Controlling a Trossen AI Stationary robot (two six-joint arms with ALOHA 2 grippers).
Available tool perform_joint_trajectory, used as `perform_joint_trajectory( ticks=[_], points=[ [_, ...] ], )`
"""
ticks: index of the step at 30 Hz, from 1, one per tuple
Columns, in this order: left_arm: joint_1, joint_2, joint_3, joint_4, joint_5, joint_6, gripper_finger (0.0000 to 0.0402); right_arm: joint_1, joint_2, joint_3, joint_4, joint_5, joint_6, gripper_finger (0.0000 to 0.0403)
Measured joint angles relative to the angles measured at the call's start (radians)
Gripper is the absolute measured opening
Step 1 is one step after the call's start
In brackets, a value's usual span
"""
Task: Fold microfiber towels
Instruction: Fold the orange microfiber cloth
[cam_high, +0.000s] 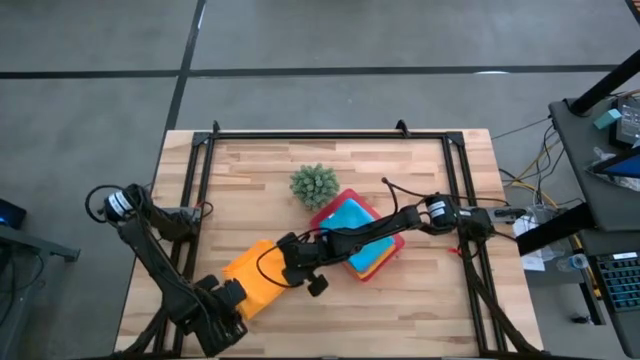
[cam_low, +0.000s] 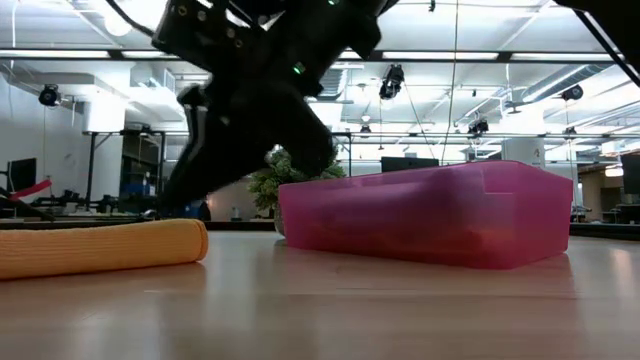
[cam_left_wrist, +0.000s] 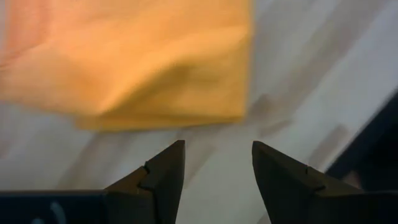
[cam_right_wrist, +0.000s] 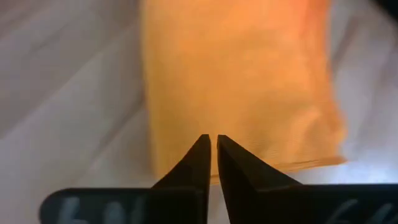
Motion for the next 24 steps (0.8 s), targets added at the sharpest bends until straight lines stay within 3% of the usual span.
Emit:
perform_joint_trajectory(
  ticks=[4, 15, 21, 24],
  points=[
    [-0.005, 0.037, -0.002, 0.073, -0.104, -0.002, 0.0171, 0.02, 0.0, -0.031, 0.032, -0.003, 0.027, 0.0009],
    [0.0, 0.183, -0.003, 0.094, -0.115, 0.002, 0.0171, 0.023, 0.002, -0.081, 0.033, 0.002, 0.071, 0.0008],
    [0.001, 0.217, -0.003, 0.112, -0.003, 0.006, 0.0171, 0.024, 0.0, -0.084, -0.058, 0.005, 0.071, 0.0008],
    [0.0, 0.211, -0.002, 0.156, 0.052, 0.011, 0.0171, 0.026, -0.005, -0.084, -0.096, 0.058, 0.072, 0.0008]
  ],
)
